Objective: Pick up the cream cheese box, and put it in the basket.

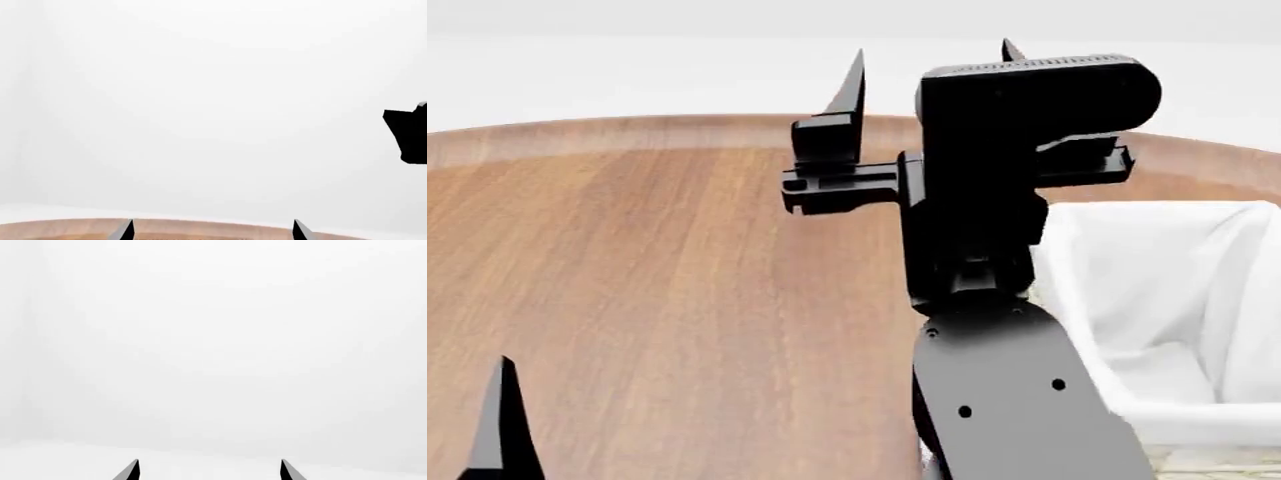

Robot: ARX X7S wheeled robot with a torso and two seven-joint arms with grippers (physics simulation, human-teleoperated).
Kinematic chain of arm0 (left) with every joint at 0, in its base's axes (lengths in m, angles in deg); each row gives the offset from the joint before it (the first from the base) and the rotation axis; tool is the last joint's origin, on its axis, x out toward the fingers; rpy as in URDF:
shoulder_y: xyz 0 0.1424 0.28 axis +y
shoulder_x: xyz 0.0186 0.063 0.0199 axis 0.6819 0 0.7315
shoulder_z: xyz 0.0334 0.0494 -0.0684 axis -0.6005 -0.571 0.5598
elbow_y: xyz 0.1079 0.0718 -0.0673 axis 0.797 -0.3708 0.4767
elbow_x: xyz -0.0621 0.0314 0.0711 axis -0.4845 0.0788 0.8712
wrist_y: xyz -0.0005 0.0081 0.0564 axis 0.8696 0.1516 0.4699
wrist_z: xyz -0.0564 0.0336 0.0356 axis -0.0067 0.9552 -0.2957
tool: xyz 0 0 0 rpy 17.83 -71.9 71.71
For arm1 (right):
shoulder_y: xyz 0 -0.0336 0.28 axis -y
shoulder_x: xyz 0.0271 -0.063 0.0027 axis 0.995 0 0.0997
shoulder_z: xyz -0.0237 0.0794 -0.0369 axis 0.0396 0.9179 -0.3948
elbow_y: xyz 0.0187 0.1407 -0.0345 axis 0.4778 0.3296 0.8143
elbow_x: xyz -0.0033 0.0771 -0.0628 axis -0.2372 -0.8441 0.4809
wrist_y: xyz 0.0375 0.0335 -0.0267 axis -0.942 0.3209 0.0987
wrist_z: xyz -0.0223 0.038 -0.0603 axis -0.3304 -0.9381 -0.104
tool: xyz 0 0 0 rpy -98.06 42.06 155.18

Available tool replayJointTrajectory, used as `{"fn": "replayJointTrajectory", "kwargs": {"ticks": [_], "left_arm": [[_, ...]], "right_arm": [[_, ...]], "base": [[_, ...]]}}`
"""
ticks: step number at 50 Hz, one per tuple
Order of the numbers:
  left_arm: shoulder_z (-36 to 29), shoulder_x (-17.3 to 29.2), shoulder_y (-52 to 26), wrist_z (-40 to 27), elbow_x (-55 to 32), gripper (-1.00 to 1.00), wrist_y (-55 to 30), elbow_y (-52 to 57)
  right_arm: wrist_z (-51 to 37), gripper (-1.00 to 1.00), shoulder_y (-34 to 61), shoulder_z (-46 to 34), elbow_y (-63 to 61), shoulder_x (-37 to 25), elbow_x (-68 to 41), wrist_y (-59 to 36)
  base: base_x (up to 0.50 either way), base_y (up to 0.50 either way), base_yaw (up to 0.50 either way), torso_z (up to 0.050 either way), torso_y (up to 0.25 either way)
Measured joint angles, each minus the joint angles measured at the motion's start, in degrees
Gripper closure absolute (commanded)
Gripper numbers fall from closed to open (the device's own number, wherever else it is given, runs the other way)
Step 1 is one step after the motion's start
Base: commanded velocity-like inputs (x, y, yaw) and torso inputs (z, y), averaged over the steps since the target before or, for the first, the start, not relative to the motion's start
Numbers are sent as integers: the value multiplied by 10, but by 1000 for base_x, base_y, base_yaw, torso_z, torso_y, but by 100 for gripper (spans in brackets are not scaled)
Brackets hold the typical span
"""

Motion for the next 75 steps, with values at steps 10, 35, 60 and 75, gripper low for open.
{"fn": "replayJointTrajectory", "kwargs": {"ticks": [10, 35, 60, 75], "left_arm": [[-7, 5, 1, 2, -4, -100, 6, -7], [-20, 15, 3, -1, -5, -100, 16, -16], [-27, 26, 4, -8, -2, -100, 21, -14], [-30, 32, 2, -12, -1, -100, 20, -10]], "right_arm": [[2, -100, 63, -18, 213, 27, -24, 76], [-9, -100, 118, -139, 624, 44, -139, 291], [36, -100, 145, -455, 879, 48, -427, 466], [42, -100, 132, -593, 918, 48, -563, 511]], "base": [[0, 0, 0, 0, 0], [0, 0, 0, 0, 0], [0, 0, 0, 0, 0], [0, 0, 0, 0, 0]]}}
